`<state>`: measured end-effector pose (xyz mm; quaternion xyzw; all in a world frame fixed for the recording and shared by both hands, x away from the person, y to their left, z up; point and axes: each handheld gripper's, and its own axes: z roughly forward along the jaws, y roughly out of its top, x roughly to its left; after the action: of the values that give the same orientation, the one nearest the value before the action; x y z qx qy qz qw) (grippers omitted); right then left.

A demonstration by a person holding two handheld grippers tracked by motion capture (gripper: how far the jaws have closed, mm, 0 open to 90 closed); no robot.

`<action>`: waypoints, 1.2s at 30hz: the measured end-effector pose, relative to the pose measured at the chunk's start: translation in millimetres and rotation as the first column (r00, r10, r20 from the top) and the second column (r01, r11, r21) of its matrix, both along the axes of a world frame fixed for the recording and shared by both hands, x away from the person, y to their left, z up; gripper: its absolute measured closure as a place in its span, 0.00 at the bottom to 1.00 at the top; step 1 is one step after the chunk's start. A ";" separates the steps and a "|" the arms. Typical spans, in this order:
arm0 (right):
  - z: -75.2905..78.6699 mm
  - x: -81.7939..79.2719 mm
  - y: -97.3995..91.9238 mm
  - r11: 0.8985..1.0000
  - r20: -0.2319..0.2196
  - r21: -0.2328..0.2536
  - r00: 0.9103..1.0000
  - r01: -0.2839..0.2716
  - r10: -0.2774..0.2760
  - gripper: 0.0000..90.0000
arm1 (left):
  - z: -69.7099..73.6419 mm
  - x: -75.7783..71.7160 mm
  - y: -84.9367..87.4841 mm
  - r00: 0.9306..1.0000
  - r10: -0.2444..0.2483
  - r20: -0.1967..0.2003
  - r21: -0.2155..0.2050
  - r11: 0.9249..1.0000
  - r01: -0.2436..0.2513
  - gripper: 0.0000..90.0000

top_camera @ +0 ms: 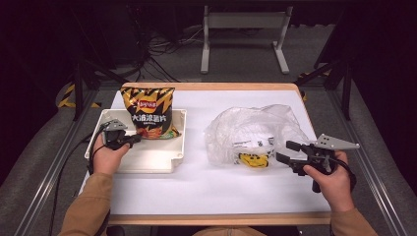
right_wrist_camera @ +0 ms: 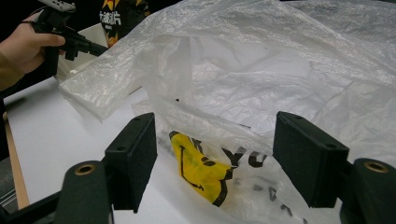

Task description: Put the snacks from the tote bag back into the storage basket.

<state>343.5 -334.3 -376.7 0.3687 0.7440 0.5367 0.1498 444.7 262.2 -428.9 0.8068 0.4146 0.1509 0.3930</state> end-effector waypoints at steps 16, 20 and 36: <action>4.4 8.6 5.6 1.000 0.010 0.003 1.000 -0.028 0.028 0.35 | 42.3 -53.6 -16.6 0.985 -0.128 0.115 -0.125 0.982 0.142 0.65; 6.4 14.1 7.5 0.999 0.019 -0.001 0.999 -0.042 0.042 0.35 | 55.1 -73.2 -22.5 0.980 -0.138 0.144 -0.153 0.975 0.160 0.58; 9.4 20.3 10.6 0.997 0.033 -0.006 0.997 -0.073 0.074 0.34 | 60.9 -122.4 -13.9 0.976 -0.136 0.171 -0.159 0.974 0.164 0.35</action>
<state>363.8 -323.7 -367.4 0.3317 0.7558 0.5461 0.1433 322.4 248.3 -368.0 0.7842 0.3309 0.1482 0.5035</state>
